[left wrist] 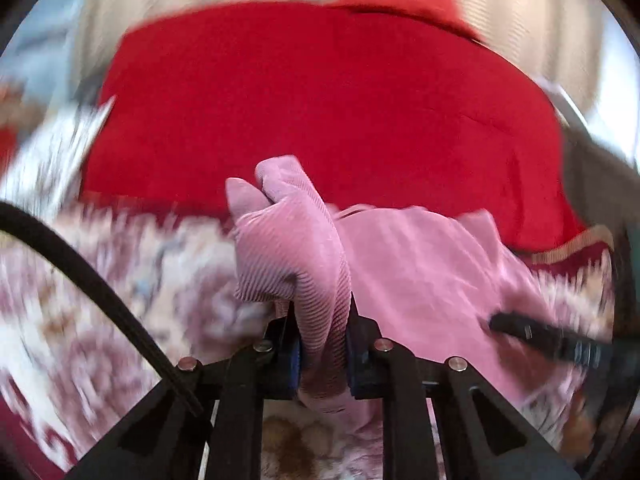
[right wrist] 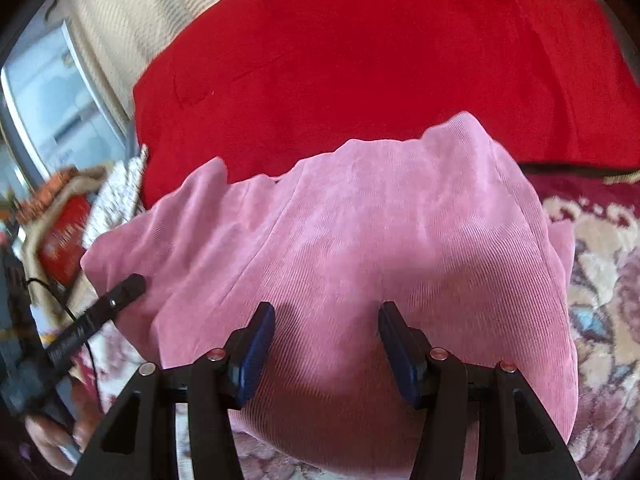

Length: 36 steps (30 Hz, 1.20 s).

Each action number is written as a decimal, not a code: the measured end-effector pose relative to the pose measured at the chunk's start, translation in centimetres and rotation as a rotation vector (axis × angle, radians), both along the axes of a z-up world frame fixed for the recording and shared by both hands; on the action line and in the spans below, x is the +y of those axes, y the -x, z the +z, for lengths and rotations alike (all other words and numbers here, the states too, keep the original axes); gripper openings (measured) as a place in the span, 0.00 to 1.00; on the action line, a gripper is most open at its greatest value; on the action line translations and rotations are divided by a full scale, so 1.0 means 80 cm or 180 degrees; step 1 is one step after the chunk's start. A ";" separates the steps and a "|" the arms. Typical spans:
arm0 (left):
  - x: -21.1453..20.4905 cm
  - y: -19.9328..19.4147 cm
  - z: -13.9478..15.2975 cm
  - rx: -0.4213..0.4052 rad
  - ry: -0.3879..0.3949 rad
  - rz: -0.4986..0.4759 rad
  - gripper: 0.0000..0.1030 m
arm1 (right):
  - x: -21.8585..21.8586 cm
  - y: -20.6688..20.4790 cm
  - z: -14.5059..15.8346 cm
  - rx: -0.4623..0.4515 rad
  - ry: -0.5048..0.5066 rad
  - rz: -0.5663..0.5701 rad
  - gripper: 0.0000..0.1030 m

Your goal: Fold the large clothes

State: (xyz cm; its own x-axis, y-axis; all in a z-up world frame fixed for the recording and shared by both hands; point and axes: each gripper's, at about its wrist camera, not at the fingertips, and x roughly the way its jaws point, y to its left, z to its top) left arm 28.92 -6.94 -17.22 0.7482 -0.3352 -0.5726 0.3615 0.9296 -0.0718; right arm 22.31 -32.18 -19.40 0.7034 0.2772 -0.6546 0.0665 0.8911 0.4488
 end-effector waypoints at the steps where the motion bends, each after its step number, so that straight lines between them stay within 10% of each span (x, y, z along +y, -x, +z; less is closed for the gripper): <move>1: -0.019 0.008 0.006 -0.0093 -0.0129 -0.0144 0.16 | -0.015 -0.001 -0.001 0.0002 -0.0184 -0.0011 0.57; 6: -0.095 0.034 -0.009 -0.0209 -0.0630 -0.0723 0.15 | -0.077 -0.008 -0.010 -0.0068 -0.1204 0.0049 0.59; 10: -0.117 0.042 -0.042 -0.0314 -0.0863 -0.0861 0.14 | -0.096 -0.019 -0.015 -0.0179 -0.1826 0.0193 0.80; 23: -0.082 0.045 -0.037 -0.0173 -0.0504 -0.1043 0.14 | 0.014 -0.121 -0.021 0.0164 -0.1648 0.0650 0.82; 25: -0.079 0.046 -0.035 -0.0198 -0.0507 -0.1081 0.15 | 0.026 -0.130 -0.022 0.0160 -0.1472 0.0607 0.75; 27: -0.075 0.046 -0.033 -0.0203 -0.0504 -0.1090 0.14 | 0.038 -0.138 -0.026 0.0234 -0.1306 0.0659 0.28; 36: -0.108 0.083 0.038 -0.0588 -0.0302 -0.1396 0.11 | -0.007 -0.095 0.048 -0.0366 -0.1130 0.0449 0.16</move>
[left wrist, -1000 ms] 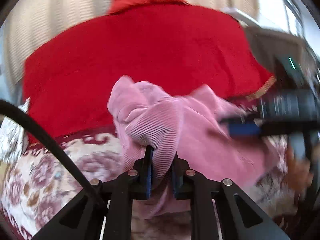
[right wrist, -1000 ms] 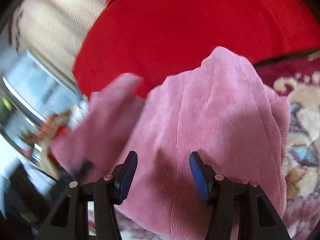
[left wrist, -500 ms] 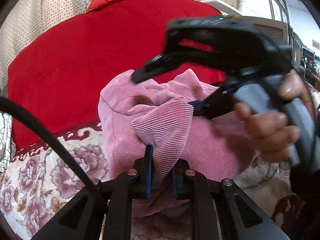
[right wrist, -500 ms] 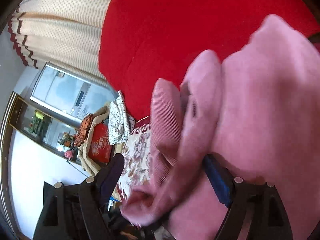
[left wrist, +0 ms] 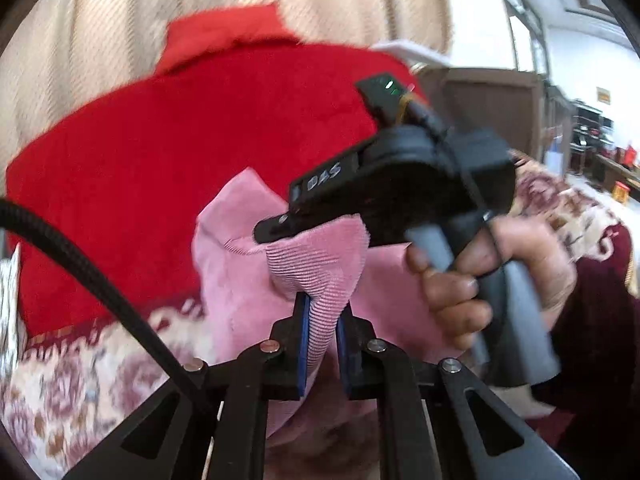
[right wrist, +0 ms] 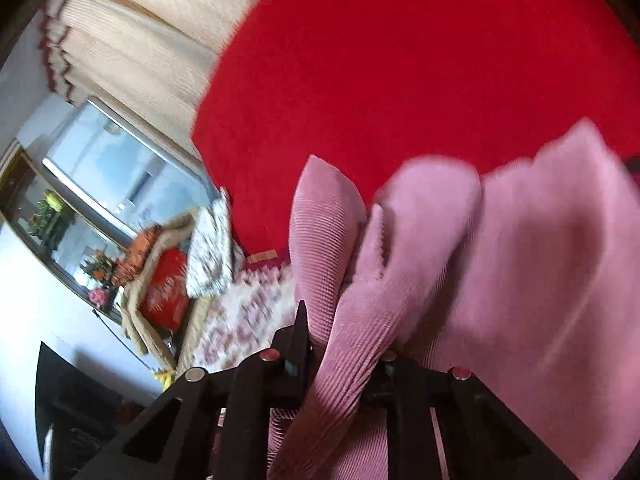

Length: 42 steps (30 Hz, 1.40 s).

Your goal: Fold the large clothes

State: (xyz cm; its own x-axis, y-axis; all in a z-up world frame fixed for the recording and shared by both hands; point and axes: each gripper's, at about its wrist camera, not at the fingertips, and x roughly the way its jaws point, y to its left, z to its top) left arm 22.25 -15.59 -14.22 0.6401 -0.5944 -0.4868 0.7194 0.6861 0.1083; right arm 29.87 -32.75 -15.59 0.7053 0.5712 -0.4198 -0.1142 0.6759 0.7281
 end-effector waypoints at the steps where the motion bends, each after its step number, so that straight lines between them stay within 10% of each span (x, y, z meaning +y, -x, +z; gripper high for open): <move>1: -0.015 0.006 0.007 -0.0029 0.0011 -0.0092 0.11 | -0.013 0.007 0.007 -0.0052 -0.0018 -0.0058 0.16; 6: -0.093 0.013 0.007 0.0000 0.0036 -0.0460 0.10 | -0.098 0.043 0.015 -0.0156 -0.0110 -0.0395 0.14; 18: -0.148 -0.005 -0.071 0.1132 -0.0225 -0.1035 0.09 | -0.164 0.029 -0.093 0.0550 -0.0049 -0.0559 0.13; 22: -0.085 0.008 -0.024 0.0751 0.0052 -0.1161 0.40 | -0.165 0.028 -0.091 0.0552 -0.0033 -0.0554 0.13; 24: -0.049 0.001 -0.003 0.0643 0.0314 -0.1075 0.54 | -0.165 0.030 -0.094 0.0622 -0.0092 -0.0540 0.13; 30: -0.005 -0.071 -0.016 0.0979 0.0596 -0.0308 0.54 | -0.158 0.062 -0.087 0.0655 -0.0053 -0.0553 0.13; 42: 0.027 -0.103 -0.024 0.1107 0.0686 -0.0202 0.57 | -0.106 0.069 -0.065 0.0657 0.0678 -0.0877 0.13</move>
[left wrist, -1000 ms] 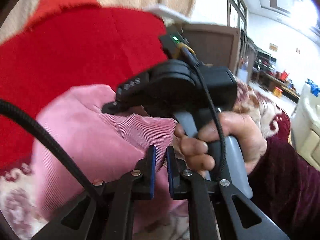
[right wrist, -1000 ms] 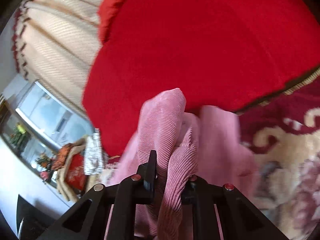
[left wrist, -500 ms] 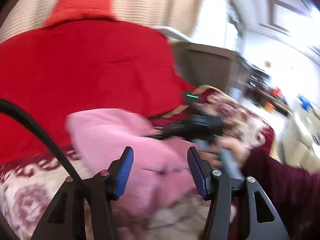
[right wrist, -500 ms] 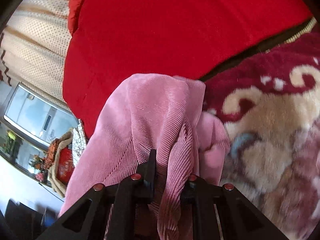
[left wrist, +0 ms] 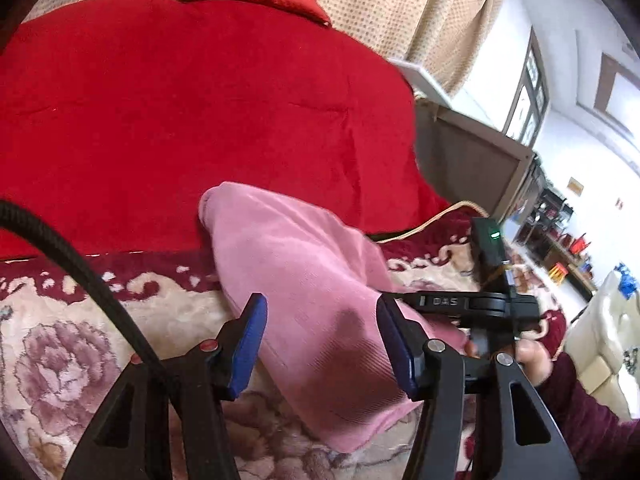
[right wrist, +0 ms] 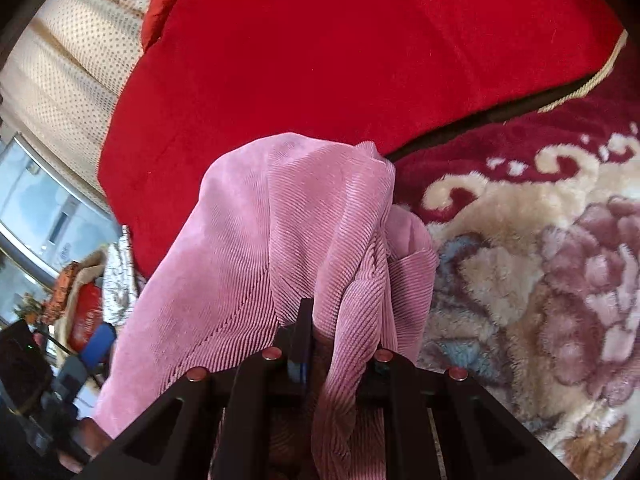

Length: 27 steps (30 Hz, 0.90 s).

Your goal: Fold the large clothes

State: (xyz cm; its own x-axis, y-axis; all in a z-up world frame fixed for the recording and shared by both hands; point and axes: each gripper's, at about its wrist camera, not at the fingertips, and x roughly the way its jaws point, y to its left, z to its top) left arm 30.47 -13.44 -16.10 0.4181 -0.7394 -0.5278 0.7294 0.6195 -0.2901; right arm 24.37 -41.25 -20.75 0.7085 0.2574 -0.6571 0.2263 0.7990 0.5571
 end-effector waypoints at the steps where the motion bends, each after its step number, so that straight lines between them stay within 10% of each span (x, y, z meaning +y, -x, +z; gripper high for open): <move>1: -0.010 0.001 -0.005 -0.0041 -0.0160 -0.0005 0.56 | 0.006 0.000 0.003 0.0006 0.0082 -0.0016 0.13; 9: -0.039 0.024 -0.039 -0.0321 -0.1065 -0.0195 0.57 | 0.034 0.024 0.021 0.0168 0.0311 -0.0149 0.15; 20: -0.026 0.031 -0.042 -0.0338 -0.1164 -0.0038 0.57 | 0.055 0.105 0.096 -0.0360 0.0259 -0.0015 0.19; 27: -0.025 0.036 -0.051 -0.0297 -0.1168 -0.0014 0.57 | 0.090 0.068 0.017 0.0274 0.0141 0.0317 0.18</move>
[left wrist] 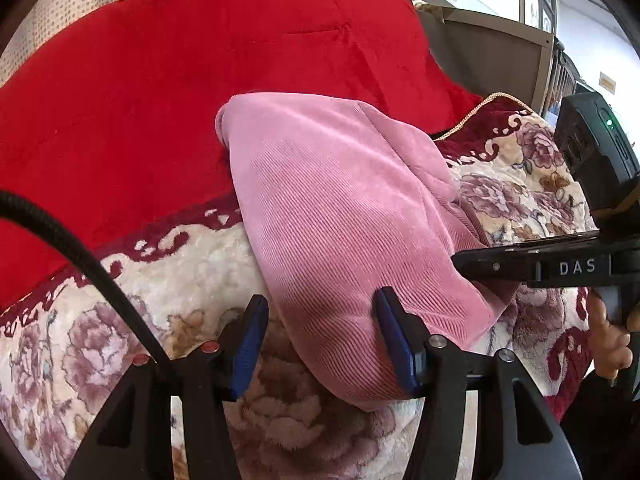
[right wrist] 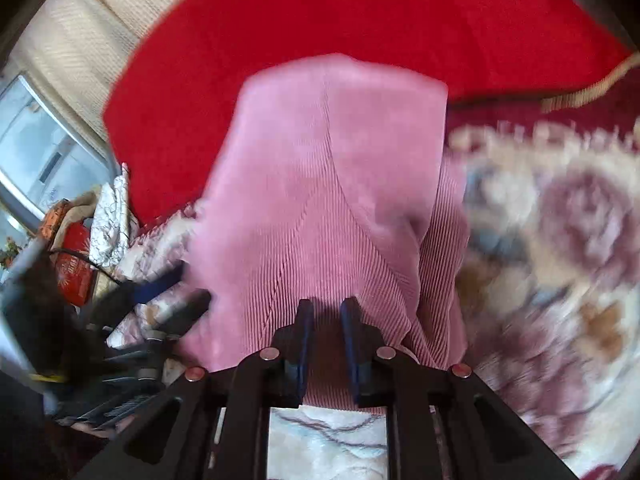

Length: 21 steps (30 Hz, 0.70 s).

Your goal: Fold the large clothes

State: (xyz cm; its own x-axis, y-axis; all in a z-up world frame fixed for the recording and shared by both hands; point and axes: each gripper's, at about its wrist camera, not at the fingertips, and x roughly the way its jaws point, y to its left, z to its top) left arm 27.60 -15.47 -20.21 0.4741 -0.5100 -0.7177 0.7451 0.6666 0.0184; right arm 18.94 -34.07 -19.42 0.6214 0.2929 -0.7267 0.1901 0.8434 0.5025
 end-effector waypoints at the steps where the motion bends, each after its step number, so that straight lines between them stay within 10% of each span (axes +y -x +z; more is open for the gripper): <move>1: 0.001 0.000 0.000 -0.0008 0.0003 0.0012 0.57 | 0.001 -0.001 0.005 0.0022 0.0046 0.0030 0.18; 9: -0.001 -0.005 0.000 0.0033 0.0046 -0.0014 0.57 | -0.028 -0.082 0.090 -0.0343 0.0147 -0.0025 0.17; 16: -0.008 -0.005 0.003 -0.0006 0.0037 -0.0002 0.57 | -0.065 -0.216 -0.014 0.0512 -0.0150 -0.0143 0.18; 21: -0.011 -0.003 0.008 0.0024 0.0046 -0.0027 0.57 | -0.061 -0.217 0.012 0.0459 -0.0071 -0.0153 0.17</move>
